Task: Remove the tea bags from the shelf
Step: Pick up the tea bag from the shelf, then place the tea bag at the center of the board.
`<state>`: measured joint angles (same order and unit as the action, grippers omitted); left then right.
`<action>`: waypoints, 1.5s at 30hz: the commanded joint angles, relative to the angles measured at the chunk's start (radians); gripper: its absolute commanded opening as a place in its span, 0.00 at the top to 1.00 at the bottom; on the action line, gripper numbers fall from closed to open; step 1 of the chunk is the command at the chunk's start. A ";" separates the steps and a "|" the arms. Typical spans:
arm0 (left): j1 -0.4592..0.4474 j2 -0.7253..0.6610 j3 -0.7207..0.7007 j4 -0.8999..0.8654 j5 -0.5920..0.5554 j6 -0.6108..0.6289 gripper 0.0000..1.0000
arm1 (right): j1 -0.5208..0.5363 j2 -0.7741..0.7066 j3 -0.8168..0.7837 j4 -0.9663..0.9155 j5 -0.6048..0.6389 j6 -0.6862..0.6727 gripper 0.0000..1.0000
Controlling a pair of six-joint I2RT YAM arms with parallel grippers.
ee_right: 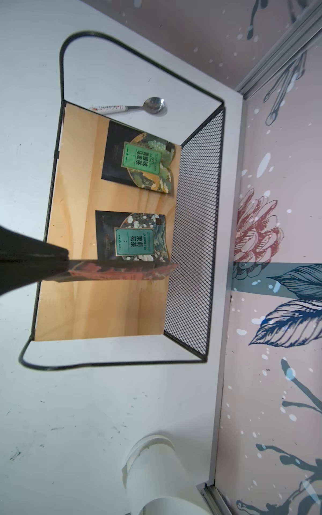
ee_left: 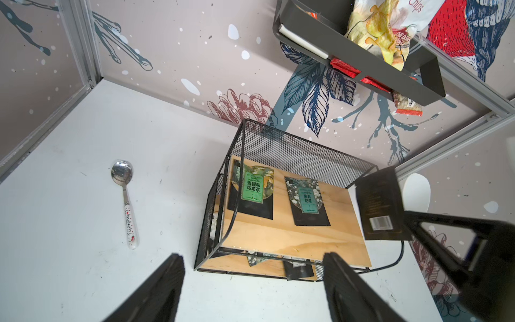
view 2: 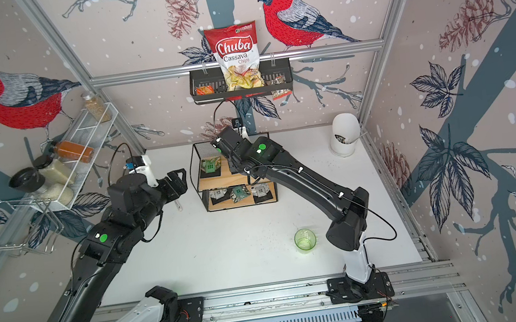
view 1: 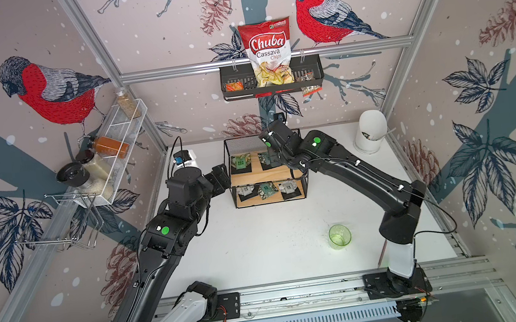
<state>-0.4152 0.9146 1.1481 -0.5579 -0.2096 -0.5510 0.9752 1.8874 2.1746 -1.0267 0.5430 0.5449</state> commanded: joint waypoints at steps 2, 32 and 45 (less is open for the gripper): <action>-0.002 0.001 -0.007 0.041 0.018 -0.003 0.19 | 0.004 -0.093 -0.020 0.011 0.061 -0.001 1.00; -0.060 -0.010 -0.007 0.053 0.058 -0.009 0.22 | -0.540 -0.320 -1.132 0.544 -0.193 -0.028 1.00; -0.072 -0.002 -0.013 0.065 0.072 -0.008 0.22 | -0.539 -0.183 -1.177 0.666 -0.373 0.011 0.94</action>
<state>-0.4843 0.9100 1.1355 -0.5266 -0.1532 -0.5533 0.4370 1.6943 1.0016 -0.4004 0.2165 0.5301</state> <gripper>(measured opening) 0.779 0.073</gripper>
